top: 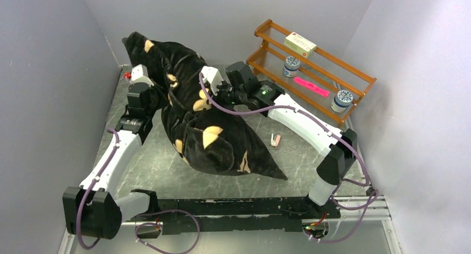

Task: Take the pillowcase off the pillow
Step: Turn over the pillow at the center of the board.

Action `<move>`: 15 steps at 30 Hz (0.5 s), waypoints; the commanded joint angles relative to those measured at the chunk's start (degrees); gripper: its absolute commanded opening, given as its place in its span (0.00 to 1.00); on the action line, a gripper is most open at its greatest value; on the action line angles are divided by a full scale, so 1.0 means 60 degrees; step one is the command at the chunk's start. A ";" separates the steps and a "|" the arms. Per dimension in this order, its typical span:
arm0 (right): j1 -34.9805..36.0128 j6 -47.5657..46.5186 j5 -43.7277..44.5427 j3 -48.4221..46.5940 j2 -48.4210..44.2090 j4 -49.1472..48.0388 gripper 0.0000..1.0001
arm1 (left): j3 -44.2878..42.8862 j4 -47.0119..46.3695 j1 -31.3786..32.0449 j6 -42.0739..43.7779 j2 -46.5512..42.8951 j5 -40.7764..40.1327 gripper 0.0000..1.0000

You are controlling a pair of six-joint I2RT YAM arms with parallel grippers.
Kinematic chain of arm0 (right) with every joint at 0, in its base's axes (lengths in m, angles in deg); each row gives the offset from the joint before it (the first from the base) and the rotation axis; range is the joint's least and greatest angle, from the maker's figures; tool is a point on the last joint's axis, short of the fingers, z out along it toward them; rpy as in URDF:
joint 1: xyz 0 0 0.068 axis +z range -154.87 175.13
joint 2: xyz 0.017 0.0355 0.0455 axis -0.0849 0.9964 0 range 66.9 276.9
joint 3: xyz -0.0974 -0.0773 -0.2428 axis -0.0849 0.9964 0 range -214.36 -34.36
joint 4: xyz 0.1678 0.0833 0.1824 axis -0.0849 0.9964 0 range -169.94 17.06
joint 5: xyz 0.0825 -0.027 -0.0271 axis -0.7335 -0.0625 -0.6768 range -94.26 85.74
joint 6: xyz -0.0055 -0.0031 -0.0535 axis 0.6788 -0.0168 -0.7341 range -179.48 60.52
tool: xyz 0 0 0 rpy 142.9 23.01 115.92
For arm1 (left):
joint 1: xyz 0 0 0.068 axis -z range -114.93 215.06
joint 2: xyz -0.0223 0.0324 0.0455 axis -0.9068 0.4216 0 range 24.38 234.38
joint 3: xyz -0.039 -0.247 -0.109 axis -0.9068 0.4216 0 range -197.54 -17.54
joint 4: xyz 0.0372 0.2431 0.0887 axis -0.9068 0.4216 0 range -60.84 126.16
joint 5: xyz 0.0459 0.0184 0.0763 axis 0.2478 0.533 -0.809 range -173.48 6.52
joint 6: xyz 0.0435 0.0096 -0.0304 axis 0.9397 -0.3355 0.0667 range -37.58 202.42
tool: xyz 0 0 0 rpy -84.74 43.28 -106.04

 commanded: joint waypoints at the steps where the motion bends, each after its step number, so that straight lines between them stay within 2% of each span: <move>1: 0.0575 0.0661 -0.1418 0.0893 -0.0609 -0.3763 0.00 | 0.0617 0.1069 0.0632 -0.0107 -0.0911 0.0608 0.13; 7: 0.0888 0.1829 -0.1684 0.2660 -0.1051 -0.4579 0.00 | 0.0219 0.3715 0.0617 0.0243 -0.2206 -0.1821 0.53; 11: 0.0940 0.2686 -0.1927 0.2968 -0.1110 -0.4743 0.00 | -0.1114 0.5173 0.0617 0.0507 -0.2851 -0.3052 0.67; 15: 0.0991 0.3535 -0.2318 0.2771 -0.0933 -0.4539 0.00 | -0.2414 0.6396 0.0617 0.0790 -0.3161 -0.3776 0.76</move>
